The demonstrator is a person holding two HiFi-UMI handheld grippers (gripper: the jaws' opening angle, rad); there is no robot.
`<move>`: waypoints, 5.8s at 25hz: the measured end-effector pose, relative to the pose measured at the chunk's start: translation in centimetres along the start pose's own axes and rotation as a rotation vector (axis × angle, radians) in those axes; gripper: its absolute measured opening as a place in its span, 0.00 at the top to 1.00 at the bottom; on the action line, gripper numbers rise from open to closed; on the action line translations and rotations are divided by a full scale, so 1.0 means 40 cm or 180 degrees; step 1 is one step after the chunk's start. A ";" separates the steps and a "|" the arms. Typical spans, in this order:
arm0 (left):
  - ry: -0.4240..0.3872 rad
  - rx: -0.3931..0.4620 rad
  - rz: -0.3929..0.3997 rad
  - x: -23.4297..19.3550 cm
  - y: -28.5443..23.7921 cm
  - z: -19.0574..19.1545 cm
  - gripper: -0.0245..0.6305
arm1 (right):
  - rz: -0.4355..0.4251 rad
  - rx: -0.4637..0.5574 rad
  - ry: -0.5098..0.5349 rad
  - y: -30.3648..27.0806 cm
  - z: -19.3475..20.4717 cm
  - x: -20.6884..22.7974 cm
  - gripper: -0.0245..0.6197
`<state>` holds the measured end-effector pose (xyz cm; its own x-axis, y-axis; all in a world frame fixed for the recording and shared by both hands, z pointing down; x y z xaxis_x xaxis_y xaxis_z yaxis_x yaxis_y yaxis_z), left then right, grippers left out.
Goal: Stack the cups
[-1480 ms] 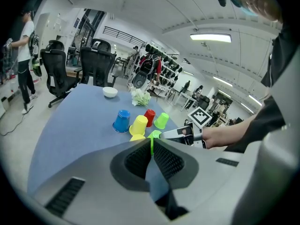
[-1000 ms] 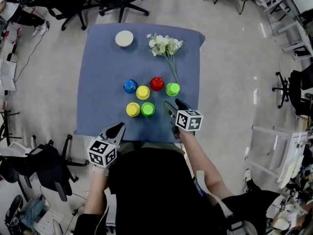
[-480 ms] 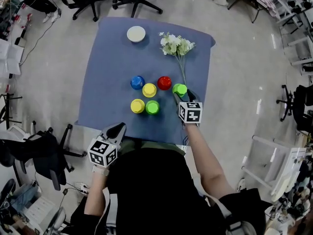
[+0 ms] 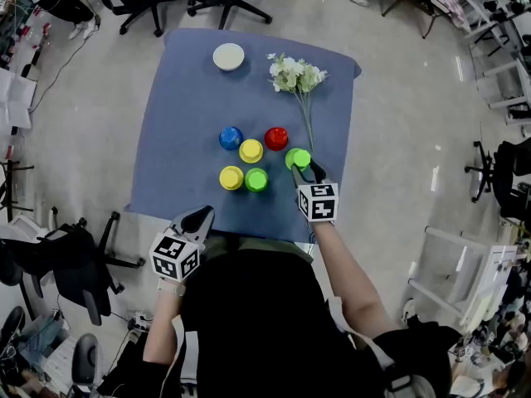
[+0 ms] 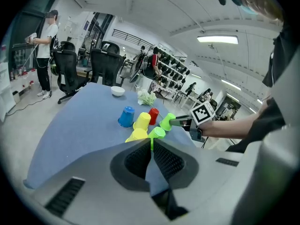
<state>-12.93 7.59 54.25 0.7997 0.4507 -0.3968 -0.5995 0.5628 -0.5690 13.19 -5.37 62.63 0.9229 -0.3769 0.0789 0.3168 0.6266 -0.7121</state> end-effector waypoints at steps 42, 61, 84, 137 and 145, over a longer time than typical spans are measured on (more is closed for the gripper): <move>-0.0863 -0.0263 0.0391 -0.219 -0.277 -0.161 0.59 | 0.0207 -0.0293 -0.0657 0.175 0.157 -0.145 0.55; -0.1462 -0.0559 0.0231 -0.267 -0.443 -0.149 0.66 | 0.0614 -0.0324 -0.1107 0.253 0.219 -0.099 0.55; -0.1485 -0.0113 0.0081 -0.101 -0.221 -0.192 0.67 | 0.0127 -0.0054 -0.0896 0.215 0.159 -0.099 0.55; -0.0899 -0.0239 -0.0352 -0.047 -0.076 0.002 0.61 | -0.0461 0.0058 0.0022 0.014 -0.079 -0.055 0.55; -0.0554 -0.0251 -0.0749 -0.077 -0.021 0.043 0.61 | -0.0627 -0.0051 0.0315 -0.112 -0.136 -0.051 0.55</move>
<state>-14.95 6.91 57.19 0.8945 0.4302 -0.1218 -0.3886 0.6135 -0.6875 8.69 -11.11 61.84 0.8173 -0.5565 0.1492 0.4845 0.5236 -0.7008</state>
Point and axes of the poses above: the fingertips, and each gripper's own axes: y backward along the fingers, x to its right, z out of its underside, the point moved 3 cm from there along y, backward along the fingers, and after that the axes turned 2 degrees about z, right-handed, at the moved point
